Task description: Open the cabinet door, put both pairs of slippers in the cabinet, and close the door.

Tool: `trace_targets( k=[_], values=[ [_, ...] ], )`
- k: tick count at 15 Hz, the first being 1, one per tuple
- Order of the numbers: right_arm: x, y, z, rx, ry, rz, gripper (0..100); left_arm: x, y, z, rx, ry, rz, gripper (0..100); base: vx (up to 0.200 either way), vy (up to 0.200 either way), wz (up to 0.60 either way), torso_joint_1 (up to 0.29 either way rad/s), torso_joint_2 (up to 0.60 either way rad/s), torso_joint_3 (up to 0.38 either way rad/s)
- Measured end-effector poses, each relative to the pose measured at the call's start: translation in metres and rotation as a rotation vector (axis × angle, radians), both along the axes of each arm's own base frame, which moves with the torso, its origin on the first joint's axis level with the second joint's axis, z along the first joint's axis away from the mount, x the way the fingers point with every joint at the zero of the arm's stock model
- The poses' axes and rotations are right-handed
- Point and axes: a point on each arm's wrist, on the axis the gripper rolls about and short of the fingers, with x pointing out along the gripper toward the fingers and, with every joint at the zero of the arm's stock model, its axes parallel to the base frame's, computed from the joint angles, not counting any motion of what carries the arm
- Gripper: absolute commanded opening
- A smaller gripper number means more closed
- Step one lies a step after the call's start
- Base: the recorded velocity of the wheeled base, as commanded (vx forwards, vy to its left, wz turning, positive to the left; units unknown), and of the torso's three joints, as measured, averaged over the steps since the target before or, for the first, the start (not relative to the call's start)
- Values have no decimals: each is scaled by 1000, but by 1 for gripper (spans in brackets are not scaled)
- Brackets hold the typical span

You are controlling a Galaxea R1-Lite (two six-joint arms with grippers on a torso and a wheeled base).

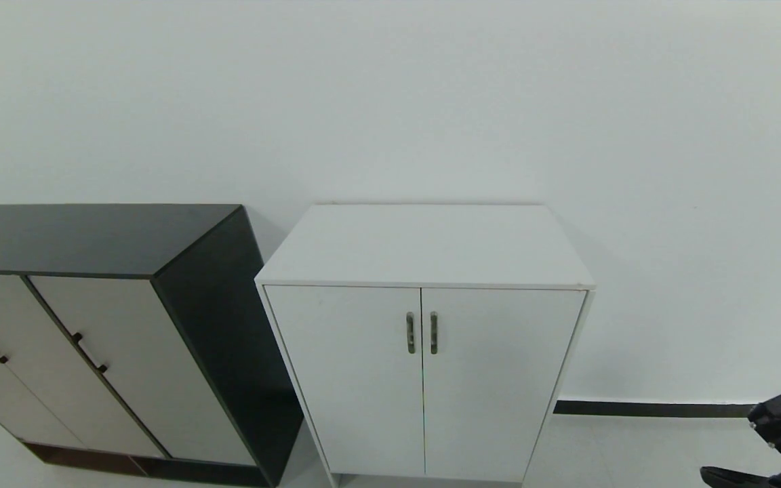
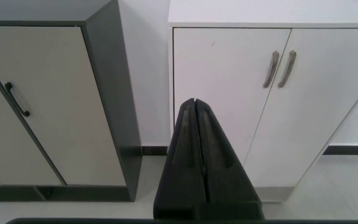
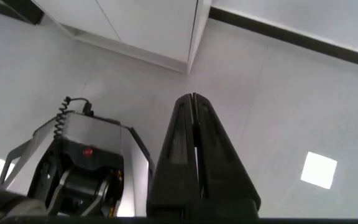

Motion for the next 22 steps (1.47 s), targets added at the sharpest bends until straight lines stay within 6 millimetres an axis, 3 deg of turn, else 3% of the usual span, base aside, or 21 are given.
trace_targets(
  k=[9,15,22],
  values=[
    [-71,-17,6,4,-39,-77,0,0,0,0,-3,0,0,0,0,0,0,0,0,0],
    [-88,-23,4,25,-101,-192,0,0,0,0,-5,0,2,0,0,0,0,0,0,0],
    [-117,-22,1,101,-297,-106,0,0,0,0,-6,0,1,0,0,0,0,0,0,0]
  ],
)
